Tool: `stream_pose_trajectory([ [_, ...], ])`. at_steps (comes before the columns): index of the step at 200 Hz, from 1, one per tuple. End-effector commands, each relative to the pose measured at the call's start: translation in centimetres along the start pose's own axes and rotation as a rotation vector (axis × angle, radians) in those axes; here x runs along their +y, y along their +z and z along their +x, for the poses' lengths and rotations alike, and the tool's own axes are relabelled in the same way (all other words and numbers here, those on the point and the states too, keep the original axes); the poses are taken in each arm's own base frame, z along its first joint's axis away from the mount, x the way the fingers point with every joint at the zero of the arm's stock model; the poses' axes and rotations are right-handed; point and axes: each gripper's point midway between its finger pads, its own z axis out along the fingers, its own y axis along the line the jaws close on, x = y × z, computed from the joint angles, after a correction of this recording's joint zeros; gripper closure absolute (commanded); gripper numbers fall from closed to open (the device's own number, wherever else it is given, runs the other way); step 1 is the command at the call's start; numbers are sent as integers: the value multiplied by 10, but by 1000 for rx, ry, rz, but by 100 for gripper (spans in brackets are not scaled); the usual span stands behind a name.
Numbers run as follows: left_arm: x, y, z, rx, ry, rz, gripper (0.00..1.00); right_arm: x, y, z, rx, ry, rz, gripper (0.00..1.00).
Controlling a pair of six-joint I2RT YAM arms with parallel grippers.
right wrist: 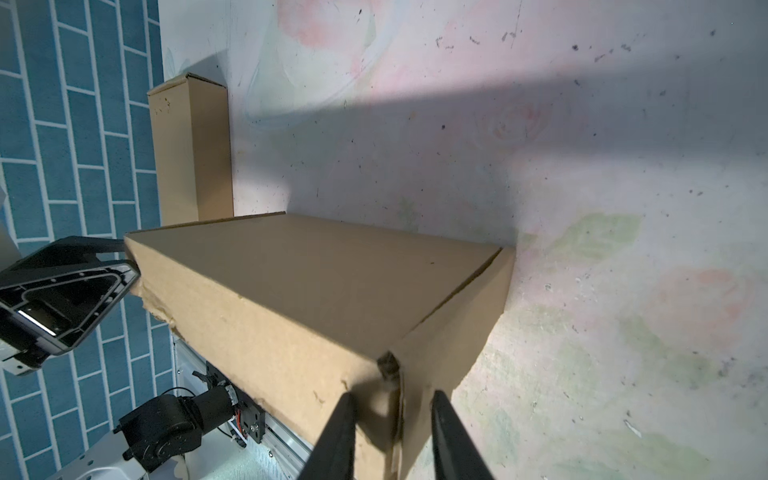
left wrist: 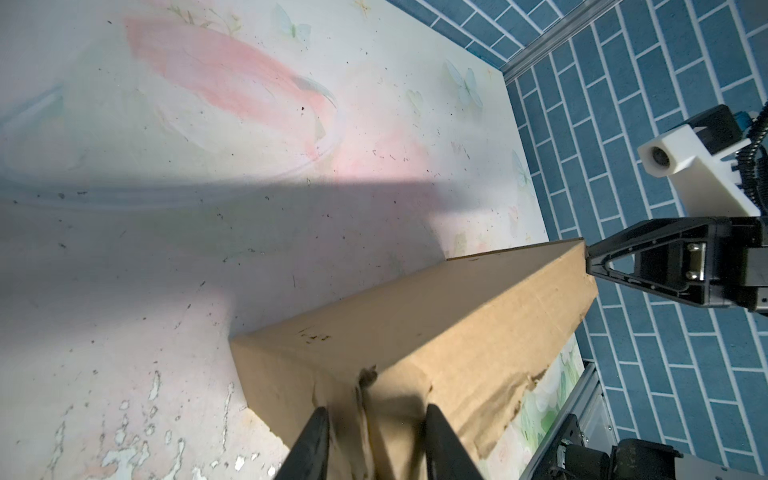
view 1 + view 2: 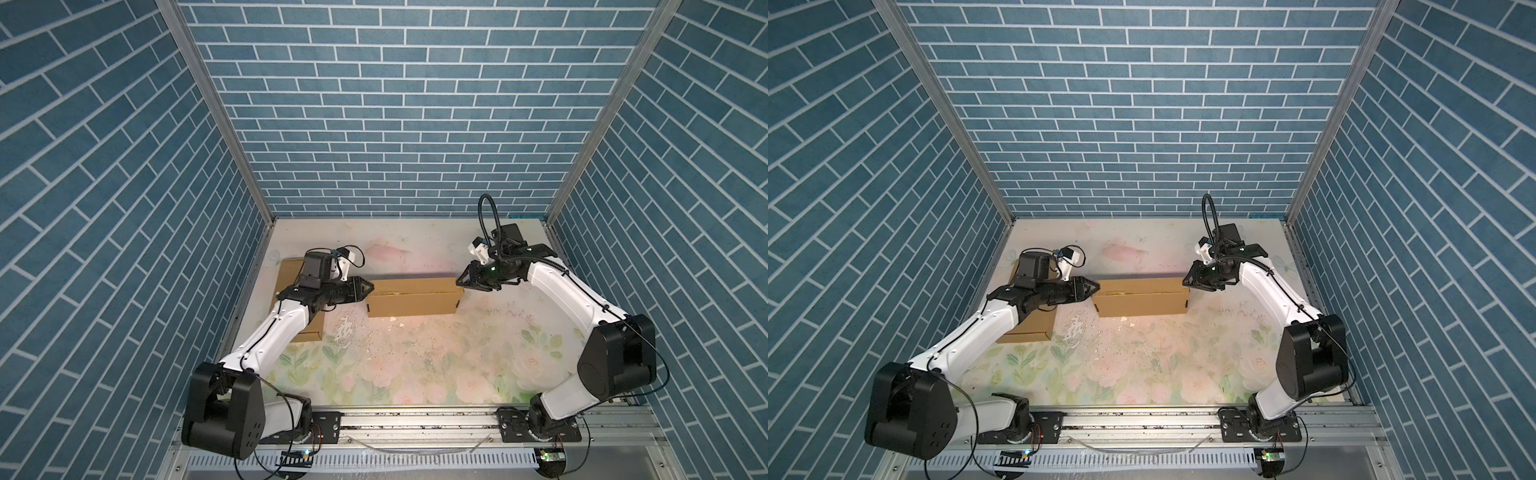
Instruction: Fold the paper box
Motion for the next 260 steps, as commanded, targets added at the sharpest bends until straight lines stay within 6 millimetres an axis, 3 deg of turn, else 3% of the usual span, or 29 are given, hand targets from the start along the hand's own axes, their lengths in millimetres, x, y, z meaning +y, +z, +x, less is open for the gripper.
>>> stream_pose_trajectory([
  [1,12,-3,33,93,-62,-56,57,-8,7,32,73,25,33,66],
  [70,3,-18,42,71,-67,-39,46,4,1,66,89,15,-2,47],
  [122,1,-16,58,93,-62,-45,43,6,6,80,86,36,-37,40],
  [173,7,-13,78,114,-88,-51,39,3,7,102,147,47,-45,34],
  [196,7,-13,83,116,-86,-56,37,-8,5,108,148,40,9,31],
  [260,28,13,91,145,-79,-124,35,-34,46,98,140,149,56,31],
])
